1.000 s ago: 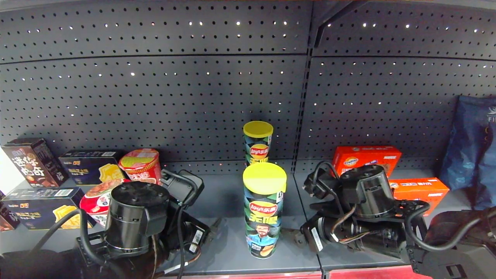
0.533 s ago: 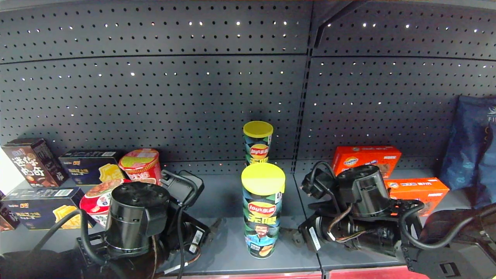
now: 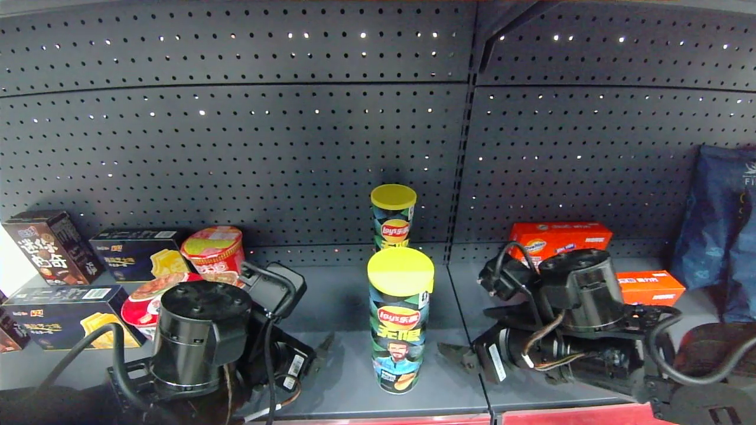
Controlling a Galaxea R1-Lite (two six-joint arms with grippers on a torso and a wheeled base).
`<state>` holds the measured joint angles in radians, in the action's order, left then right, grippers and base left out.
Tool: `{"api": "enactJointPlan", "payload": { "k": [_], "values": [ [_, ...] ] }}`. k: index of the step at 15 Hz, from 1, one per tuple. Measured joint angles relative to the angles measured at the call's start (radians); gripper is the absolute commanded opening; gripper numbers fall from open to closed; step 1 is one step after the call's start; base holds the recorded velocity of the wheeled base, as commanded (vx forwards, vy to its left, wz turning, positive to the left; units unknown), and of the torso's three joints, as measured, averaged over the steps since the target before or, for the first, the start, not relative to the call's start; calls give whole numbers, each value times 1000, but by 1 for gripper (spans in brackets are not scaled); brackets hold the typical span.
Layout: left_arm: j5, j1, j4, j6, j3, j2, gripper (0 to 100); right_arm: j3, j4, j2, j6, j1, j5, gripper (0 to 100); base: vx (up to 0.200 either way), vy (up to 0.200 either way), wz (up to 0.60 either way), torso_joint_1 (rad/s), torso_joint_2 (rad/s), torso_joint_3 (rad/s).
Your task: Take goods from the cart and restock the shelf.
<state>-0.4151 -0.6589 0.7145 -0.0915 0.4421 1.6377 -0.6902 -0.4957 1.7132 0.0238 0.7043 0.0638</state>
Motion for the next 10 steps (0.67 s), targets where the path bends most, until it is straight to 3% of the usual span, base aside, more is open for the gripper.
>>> {"api": "enactJointPlan", "payload": {
  "k": [3, 6, 10],
  "values": [
    [-1, 15, -3, 0, -1, -103, 100, 29, 5, -129, 52, -13, 31, 100, 0, 0, 0, 0, 0, 0],
    [-1, 68, -9, -1, -4, -236, 100, 44, 5, -256, 82, -81, 49, 100, 0, 0, 0, 0, 0, 0],
    [-2, 224, -14, -17, -27, -437, 100, 89, 11, -443, 86, -283, 50, 100, 0, 0, 0, 0, 0, 0]
  ]
}}
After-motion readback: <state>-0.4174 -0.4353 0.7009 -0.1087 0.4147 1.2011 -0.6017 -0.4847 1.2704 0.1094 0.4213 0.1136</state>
